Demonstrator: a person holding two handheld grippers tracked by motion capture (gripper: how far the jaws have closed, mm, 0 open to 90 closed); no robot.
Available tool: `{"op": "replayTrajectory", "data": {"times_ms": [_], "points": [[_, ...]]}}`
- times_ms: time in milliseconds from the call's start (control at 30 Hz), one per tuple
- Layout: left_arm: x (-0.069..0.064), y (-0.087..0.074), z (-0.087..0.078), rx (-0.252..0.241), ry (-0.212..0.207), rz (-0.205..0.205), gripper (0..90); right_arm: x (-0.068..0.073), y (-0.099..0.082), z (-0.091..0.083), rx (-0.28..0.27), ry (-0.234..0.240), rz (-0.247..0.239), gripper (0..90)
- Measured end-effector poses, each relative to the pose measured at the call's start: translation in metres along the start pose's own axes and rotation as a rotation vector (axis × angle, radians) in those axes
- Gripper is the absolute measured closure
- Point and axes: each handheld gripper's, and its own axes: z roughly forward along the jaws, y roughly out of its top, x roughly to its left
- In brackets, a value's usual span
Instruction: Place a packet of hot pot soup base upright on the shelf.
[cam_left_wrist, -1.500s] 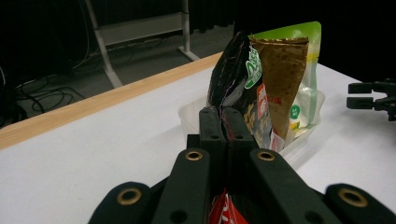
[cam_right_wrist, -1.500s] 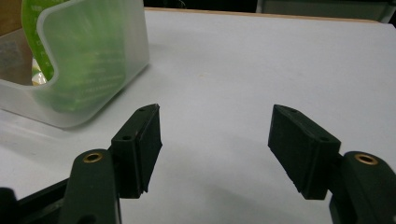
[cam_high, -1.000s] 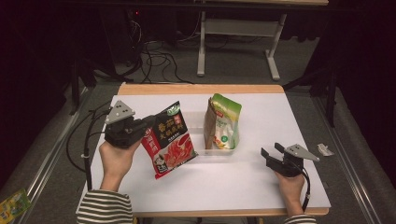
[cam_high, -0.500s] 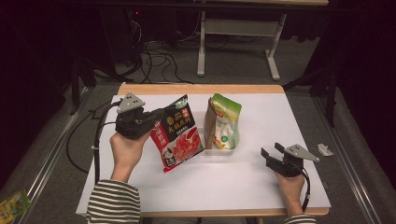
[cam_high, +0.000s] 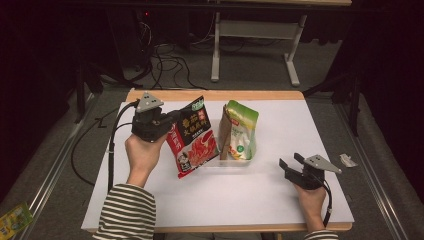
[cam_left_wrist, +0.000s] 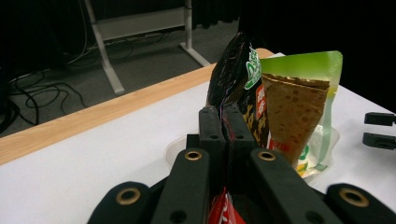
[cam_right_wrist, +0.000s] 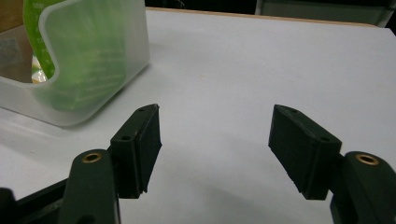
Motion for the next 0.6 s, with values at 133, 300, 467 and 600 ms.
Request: {"op": "replayTrajectory", "data": {"times_ms": [133,300,467,600], "points": [[0.000,0.000,0.005,0.004,0.021,-0.003,88.7,0.000,0.000,0.000,-0.001,0.001,-0.003,34.2],[0.001,0.002,0.009,0.006,0.046,-0.010,88.5,0.000,0.000,0.000,-0.002,0.000,-0.003,34.2],[0.001,0.005,0.013,0.008,0.066,-0.019,88.4,0.001,0.000,0.000,0.001,0.000,0.004,34.1],[0.000,0.006,0.019,-0.008,0.072,-0.031,88.1,0.001,0.000,-0.001,0.000,-0.001,0.002,34.0]]}}
